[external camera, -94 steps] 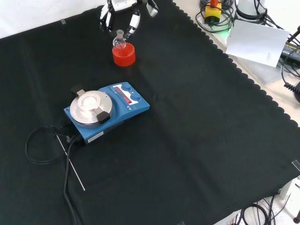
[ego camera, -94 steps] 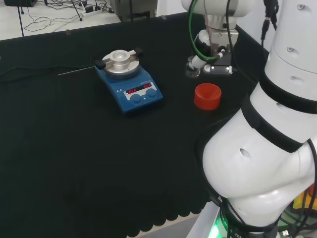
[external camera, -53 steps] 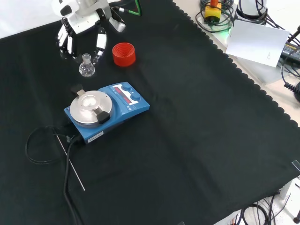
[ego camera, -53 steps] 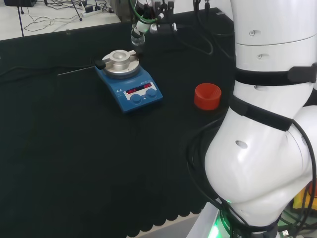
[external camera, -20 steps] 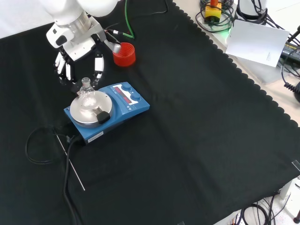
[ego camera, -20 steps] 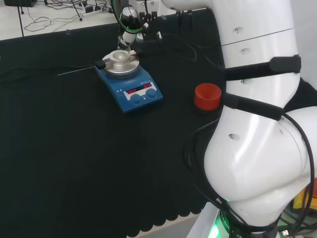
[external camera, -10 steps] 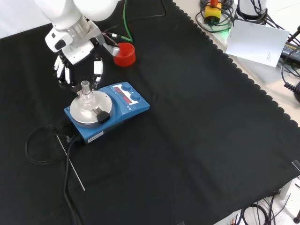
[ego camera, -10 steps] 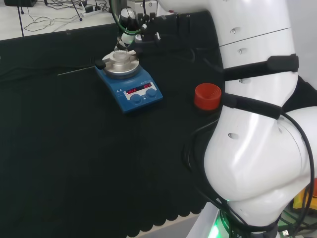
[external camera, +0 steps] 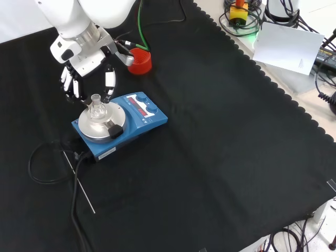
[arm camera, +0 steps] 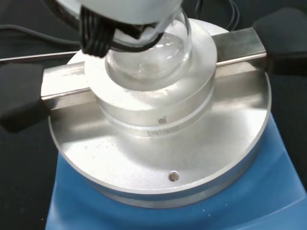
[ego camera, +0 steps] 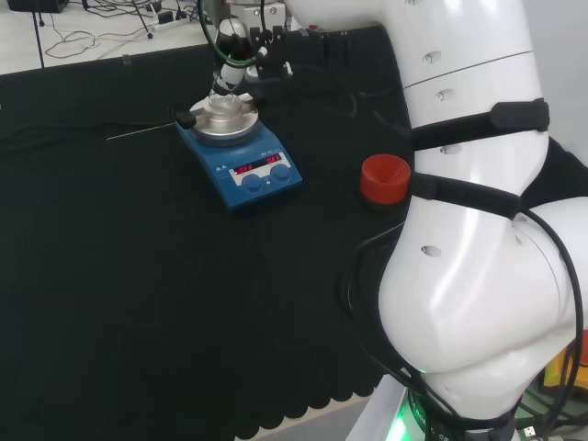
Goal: Place the round-bottom flask on the heater.
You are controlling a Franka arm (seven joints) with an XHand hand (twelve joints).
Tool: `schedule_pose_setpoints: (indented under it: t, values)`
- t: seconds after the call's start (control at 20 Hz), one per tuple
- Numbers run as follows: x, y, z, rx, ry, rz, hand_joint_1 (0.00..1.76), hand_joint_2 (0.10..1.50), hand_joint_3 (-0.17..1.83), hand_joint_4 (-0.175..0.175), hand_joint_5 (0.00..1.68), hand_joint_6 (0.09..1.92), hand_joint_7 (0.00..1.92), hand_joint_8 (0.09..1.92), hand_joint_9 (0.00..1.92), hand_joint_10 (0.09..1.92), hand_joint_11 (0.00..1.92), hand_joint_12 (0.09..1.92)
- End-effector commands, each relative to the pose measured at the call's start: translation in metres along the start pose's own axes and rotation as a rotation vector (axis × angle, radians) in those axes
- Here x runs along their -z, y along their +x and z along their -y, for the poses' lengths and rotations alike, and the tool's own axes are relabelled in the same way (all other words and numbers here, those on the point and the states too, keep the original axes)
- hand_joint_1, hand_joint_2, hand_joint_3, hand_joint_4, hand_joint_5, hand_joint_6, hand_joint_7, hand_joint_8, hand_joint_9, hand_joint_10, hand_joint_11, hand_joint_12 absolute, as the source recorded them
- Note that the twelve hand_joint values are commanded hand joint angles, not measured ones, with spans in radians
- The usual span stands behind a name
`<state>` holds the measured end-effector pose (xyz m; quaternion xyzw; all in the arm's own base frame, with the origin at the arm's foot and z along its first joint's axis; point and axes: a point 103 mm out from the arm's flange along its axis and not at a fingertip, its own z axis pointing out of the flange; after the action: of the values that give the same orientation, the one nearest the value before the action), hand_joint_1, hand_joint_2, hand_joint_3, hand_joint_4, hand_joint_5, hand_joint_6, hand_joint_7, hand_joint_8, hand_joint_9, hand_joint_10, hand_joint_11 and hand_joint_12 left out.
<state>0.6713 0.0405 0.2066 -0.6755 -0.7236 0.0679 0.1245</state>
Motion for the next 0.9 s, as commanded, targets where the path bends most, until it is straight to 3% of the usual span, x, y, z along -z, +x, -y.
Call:
schedule_pose_setpoints:
  t: [0.05,0.15,0.25,0.3,0.35,0.55,0.9]
  values:
    - [-0.001,0.004,-0.001,0.011,0.007,-0.032,1.08,0.71,0.68,0.174,1.12,0.95,0.6,0.68,0.8,0.55,0.6,1.25]
    - [-0.001,0.003,0.0,0.022,0.007,-0.053,1.07,0.76,0.6,0.175,1.1,0.94,0.58,0.69,0.79,0.56,0.59,1.26]
    - [0.0,0.003,0.002,0.027,0.006,-0.061,0.95,0.71,0.6,0.02,0.95,0.88,0.5,0.7,0.74,0.58,0.55,1.27]
    - [0.0,0.002,0.003,0.029,0.005,-0.063,0.92,0.69,0.61,-0.024,0.9,0.87,0.48,0.71,0.72,0.59,0.54,1.27]
    - [0.001,0.002,0.004,0.03,0.004,-0.061,0.9,0.67,0.61,-0.046,0.83,0.85,0.45,0.72,0.7,0.6,0.53,1.28]
    - [0.004,0.003,0.011,0.03,0.0,-0.052,0.86,0.64,0.6,-0.061,0.66,0.83,0.38,0.73,0.65,0.63,0.5,1.3]
    - [0.013,-0.005,0.036,0.01,-0.026,-0.054,0.85,0.62,0.59,-0.059,0.61,0.81,0.35,0.73,0.62,0.64,0.48,1.3]
